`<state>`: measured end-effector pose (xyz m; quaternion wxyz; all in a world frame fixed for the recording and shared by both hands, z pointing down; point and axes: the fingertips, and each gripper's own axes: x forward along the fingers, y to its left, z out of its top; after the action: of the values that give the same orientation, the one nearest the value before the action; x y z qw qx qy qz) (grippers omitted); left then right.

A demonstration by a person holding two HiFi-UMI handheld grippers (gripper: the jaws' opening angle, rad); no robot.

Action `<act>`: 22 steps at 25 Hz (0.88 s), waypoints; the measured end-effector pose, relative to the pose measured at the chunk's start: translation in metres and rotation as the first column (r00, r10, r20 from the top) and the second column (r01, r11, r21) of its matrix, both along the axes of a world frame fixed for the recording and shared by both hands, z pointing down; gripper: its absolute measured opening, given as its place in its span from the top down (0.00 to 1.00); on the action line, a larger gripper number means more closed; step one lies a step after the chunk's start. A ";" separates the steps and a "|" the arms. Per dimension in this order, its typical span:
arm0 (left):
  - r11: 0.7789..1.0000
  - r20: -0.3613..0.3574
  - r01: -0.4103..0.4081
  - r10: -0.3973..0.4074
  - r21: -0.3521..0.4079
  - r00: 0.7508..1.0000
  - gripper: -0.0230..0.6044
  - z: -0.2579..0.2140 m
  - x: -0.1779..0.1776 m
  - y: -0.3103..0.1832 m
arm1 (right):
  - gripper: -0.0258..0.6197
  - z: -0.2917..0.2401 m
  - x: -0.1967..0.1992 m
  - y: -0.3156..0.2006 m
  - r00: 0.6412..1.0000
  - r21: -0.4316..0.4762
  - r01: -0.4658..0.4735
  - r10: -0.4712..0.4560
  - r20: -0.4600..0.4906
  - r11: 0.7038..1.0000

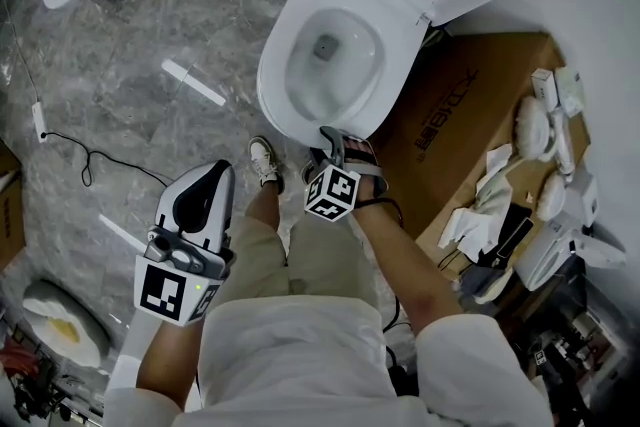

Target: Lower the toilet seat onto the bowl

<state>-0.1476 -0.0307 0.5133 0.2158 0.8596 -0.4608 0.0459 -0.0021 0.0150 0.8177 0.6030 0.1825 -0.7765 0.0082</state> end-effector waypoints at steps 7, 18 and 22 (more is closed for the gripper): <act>1.000 0.028 0.007 -0.006 -0.019 1.000 0.96 0.016 -0.005 0.001 | 0.63 0.039 -0.002 0.006 1.000 -0.041 0.006 -0.008 -0.028 0.999; 0.996 0.044 0.055 -0.052 -0.071 0.998 0.96 0.037 -0.022 0.003 | 0.64 0.090 -0.007 0.013 0.998 -0.153 -0.015 0.005 -0.063 0.988; 0.994 0.037 0.061 -0.058 -0.086 0.998 0.96 0.043 -0.021 0.002 | 0.64 0.103 -0.007 0.015 0.995 -0.208 -0.045 0.026 -0.092 0.977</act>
<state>-0.1681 -0.0291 0.5559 0.2465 0.8344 -0.4873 0.0743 -0.0090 0.0298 0.9207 0.6528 0.1317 -0.7402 0.0926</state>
